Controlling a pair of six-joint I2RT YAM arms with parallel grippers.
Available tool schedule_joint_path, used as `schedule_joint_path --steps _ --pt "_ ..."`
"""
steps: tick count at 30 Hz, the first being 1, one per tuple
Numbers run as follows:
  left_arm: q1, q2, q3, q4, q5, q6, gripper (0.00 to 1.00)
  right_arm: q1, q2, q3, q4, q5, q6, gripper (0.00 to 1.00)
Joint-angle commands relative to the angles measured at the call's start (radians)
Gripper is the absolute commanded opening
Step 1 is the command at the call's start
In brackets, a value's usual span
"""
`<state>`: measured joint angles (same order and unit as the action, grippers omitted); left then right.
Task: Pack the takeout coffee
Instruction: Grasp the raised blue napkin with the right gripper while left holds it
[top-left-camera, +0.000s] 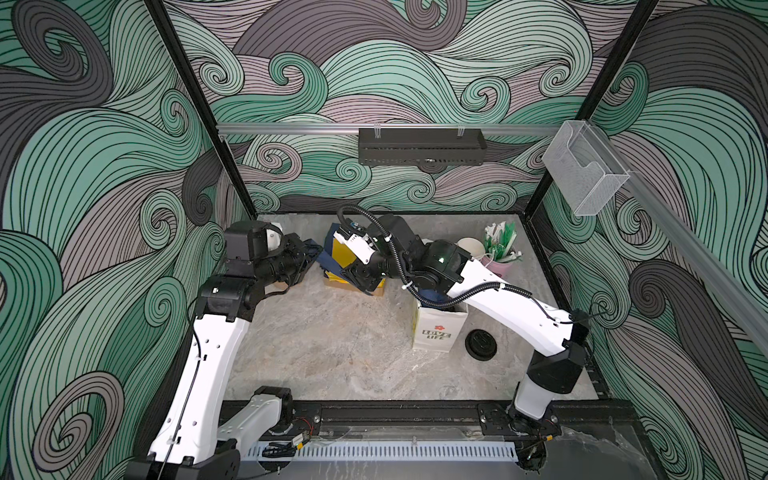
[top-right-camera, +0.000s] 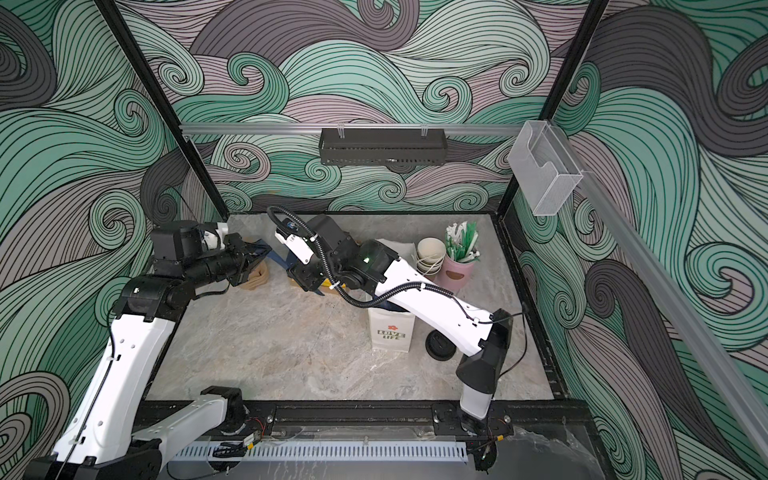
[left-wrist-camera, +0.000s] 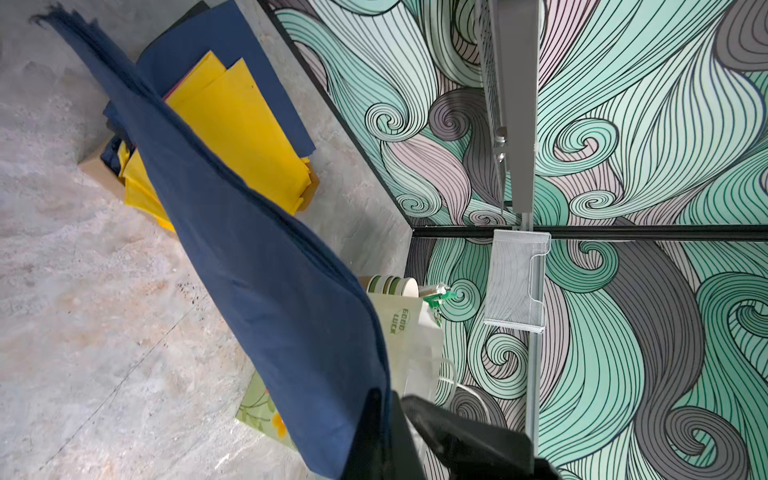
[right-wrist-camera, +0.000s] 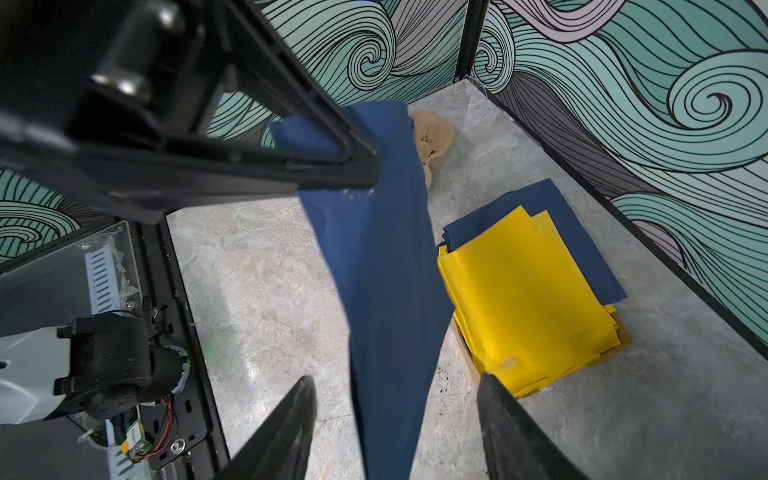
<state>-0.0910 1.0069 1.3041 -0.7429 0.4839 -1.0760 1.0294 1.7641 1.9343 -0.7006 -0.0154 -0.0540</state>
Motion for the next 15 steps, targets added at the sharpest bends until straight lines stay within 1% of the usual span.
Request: schedule_joint_path --steps 1,2,4,6,7,9,13,15 --pt "-0.006 -0.029 -0.002 -0.07 0.03 -0.026 0.0 0.013 -0.001 -0.039 0.113 -0.094 -0.051 0.64" --pt "-0.005 -0.035 -0.003 -0.076 0.031 -0.031 0.0 0.015 -0.004 -0.055 0.135 -0.116 -0.038 0.64" --pt "-0.006 -0.045 -0.005 -0.089 0.031 -0.037 0.0 0.022 -0.004 -0.079 0.169 -0.125 -0.018 0.64" --pt "-0.007 -0.056 -0.009 -0.094 0.031 -0.047 0.0 0.028 -0.002 -0.097 0.192 -0.112 -0.005 0.63" --pt "-0.008 -0.062 -0.012 -0.096 0.033 -0.054 0.0 0.031 0.0 -0.111 0.21 -0.095 0.005 0.6" --pt "-0.008 -0.07 -0.014 -0.098 0.036 -0.064 0.0 0.037 0.002 -0.128 0.243 -0.085 0.016 0.54" --pt "-0.009 -0.077 -0.005 -0.11 0.038 -0.073 0.0 0.046 0.027 -0.123 0.284 -0.066 0.019 0.38" --pt "-0.009 -0.077 0.002 -0.113 0.039 -0.071 0.0 0.047 0.038 -0.114 0.29 -0.073 0.022 0.28"
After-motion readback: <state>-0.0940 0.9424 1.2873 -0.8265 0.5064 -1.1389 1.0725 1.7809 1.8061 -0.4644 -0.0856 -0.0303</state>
